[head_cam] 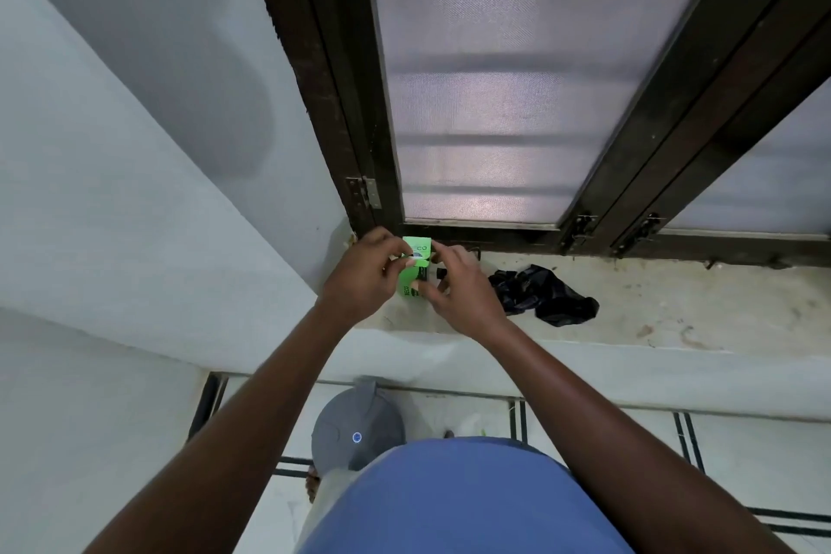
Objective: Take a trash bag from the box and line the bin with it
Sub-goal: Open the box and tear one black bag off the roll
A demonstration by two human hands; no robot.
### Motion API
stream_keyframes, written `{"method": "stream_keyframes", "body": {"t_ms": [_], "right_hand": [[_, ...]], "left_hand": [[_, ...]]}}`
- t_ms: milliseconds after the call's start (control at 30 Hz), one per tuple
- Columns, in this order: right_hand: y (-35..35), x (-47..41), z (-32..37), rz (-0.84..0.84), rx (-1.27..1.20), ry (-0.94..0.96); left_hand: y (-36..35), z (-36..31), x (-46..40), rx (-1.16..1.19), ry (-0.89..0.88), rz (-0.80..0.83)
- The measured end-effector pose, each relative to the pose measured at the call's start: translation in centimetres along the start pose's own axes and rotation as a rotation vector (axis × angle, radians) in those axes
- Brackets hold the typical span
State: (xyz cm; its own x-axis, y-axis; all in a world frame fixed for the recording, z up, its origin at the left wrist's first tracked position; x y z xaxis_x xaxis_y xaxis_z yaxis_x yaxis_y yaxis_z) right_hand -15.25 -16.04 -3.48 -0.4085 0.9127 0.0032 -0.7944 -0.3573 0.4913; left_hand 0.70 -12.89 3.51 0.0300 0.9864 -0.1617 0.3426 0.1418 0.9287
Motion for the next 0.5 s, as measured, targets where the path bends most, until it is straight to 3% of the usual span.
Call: {"method": "stream_keyframes", "body": {"t_ms": [500], "right_hand": [[0.3, -0.16, -0.58, -0.017, -0.047, -0.056]], "left_hand": [[0.68, -0.66, 0.92, -0.165, -0.01, 0.023]]}}
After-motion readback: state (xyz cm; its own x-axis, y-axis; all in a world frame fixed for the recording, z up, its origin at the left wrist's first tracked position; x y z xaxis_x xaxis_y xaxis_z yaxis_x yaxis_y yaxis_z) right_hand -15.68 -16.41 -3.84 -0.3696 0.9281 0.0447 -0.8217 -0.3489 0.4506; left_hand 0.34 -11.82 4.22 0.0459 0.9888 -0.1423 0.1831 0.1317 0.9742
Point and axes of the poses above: each hand's wrist, its own x-axis away from the middle knuckle, its own y-axis out of the back of the hand, z = x × y, the point moved 9 cm from there along -x, towards the middle knuckle, and after that the axes turned 14 degrees about -x, right-handed, at the moved point
